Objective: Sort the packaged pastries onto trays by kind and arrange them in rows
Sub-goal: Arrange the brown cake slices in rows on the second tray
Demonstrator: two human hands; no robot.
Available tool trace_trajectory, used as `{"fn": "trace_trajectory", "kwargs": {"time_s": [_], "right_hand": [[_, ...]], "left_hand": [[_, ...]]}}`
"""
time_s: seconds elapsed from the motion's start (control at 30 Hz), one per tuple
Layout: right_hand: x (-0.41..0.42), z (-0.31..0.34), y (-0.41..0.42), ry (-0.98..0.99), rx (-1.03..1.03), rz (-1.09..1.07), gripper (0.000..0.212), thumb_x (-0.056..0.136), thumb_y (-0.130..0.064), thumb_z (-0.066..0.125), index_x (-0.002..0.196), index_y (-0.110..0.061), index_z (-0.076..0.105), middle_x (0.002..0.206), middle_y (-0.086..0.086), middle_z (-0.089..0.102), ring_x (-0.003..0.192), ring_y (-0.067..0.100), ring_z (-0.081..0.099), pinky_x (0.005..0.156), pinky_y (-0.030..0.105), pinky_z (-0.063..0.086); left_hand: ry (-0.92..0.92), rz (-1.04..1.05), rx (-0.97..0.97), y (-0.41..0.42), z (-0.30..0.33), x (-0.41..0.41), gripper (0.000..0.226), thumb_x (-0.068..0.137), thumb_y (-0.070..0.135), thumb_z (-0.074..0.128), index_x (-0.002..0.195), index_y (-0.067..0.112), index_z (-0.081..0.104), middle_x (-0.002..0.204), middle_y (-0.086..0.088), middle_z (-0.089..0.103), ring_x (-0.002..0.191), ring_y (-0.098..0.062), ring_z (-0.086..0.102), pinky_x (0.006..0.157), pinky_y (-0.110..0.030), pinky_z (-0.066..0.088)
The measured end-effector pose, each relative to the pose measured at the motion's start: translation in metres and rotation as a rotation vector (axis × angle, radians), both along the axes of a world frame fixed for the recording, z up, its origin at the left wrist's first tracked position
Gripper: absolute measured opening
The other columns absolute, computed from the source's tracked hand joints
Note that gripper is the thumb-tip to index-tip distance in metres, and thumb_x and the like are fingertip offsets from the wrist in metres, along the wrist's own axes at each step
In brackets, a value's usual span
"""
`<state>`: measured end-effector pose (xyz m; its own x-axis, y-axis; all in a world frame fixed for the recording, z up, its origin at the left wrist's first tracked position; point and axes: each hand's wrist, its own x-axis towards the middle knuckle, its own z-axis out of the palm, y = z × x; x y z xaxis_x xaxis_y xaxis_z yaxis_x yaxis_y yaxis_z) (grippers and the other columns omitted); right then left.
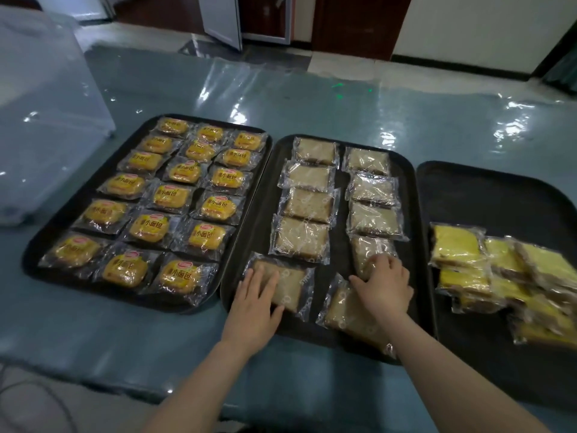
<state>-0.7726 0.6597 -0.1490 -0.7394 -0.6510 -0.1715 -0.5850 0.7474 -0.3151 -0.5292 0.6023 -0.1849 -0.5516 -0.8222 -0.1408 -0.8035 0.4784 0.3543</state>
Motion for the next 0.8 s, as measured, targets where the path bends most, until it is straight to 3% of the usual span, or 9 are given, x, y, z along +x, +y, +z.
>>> {"fn": "trace_trajectory", "kwargs": {"time_s": [0.2, 0.33, 0.47, 0.57, 0.7, 0.8], "right_hand": [[-0.009, 0.009, 0.01, 0.022, 0.029, 0.175, 0.036, 0.077, -0.027, 0.07, 0.11, -0.026, 0.054, 0.121, -0.001, 0.053, 0.111, 0.025, 0.049, 0.091, 0.043, 0.046], [-0.019, 0.015, 0.017, -0.032, -0.014, 0.248, 0.015, 0.088, -0.018, 0.055, 0.101, -0.025, 0.053, 0.101, -0.002, 0.062, 0.095, 0.022, 0.057, 0.075, 0.036, 0.049], [-0.025, 0.024, 0.018, -0.074, -0.055, 0.203, 0.011, 0.091, -0.015, 0.049, 0.094, -0.025, 0.049, 0.085, 0.0, 0.063, 0.071, 0.019, 0.056, 0.062, 0.033, 0.045], [-0.026, 0.029, 0.018, -0.172, -0.135, 0.171, 0.009, 0.091, -0.017, 0.049, 0.095, -0.024, 0.051, 0.08, -0.002, 0.061, 0.07, 0.019, 0.06, 0.061, 0.035, 0.05], [-0.022, 0.037, 0.01, -0.283, -0.32, 0.108, 0.011, 0.089, -0.015, 0.057, 0.092, -0.024, 0.06, 0.102, -0.002, 0.057, 0.089, 0.017, 0.058, 0.075, 0.035, 0.052], [-0.025, 0.044, 0.006, -0.388, -0.41, 0.038, 0.013, 0.092, -0.014, 0.054, 0.089, -0.026, 0.057, 0.093, -0.004, 0.061, 0.078, 0.012, 0.059, 0.061, 0.028, 0.048]], "left_hand": [[-0.107, -0.016, -0.073, 0.005, -0.002, -0.002, 0.073, 0.094, 0.058, 0.027, 0.14, 0.033, -0.024, 0.149, -0.001, -0.031, 0.136, -0.021, -0.032, 0.108, -0.032, -0.022], [-0.112, -0.003, -0.062, 0.006, -0.002, -0.004, 0.07, 0.094, 0.06, 0.021, 0.139, 0.034, -0.026, 0.149, -0.003, -0.032, 0.135, -0.02, -0.034, 0.109, -0.03, -0.02], [-0.141, 0.004, -0.071, 0.007, -0.004, -0.005, 0.07, 0.094, 0.06, 0.018, 0.138, 0.032, -0.027, 0.15, -0.005, -0.032, 0.136, -0.02, -0.031, 0.111, -0.031, -0.017], [-0.142, 0.001, -0.061, 0.006, -0.005, -0.005, 0.069, 0.093, 0.061, 0.018, 0.14, 0.034, -0.025, 0.15, -0.004, -0.032, 0.136, -0.018, -0.032, 0.112, -0.031, -0.016], [-0.117, 0.02, -0.035, 0.005, -0.004, -0.006, 0.068, 0.094, 0.059, 0.021, 0.143, 0.036, -0.02, 0.152, -0.001, -0.028, 0.136, -0.015, -0.031, 0.111, -0.029, -0.016], [-0.111, 0.043, -0.019, 0.005, -0.004, -0.006, 0.068, 0.095, 0.059, 0.022, 0.144, 0.035, -0.018, 0.152, 0.0, -0.027, 0.137, -0.013, -0.028, 0.111, -0.029, -0.015]]}}
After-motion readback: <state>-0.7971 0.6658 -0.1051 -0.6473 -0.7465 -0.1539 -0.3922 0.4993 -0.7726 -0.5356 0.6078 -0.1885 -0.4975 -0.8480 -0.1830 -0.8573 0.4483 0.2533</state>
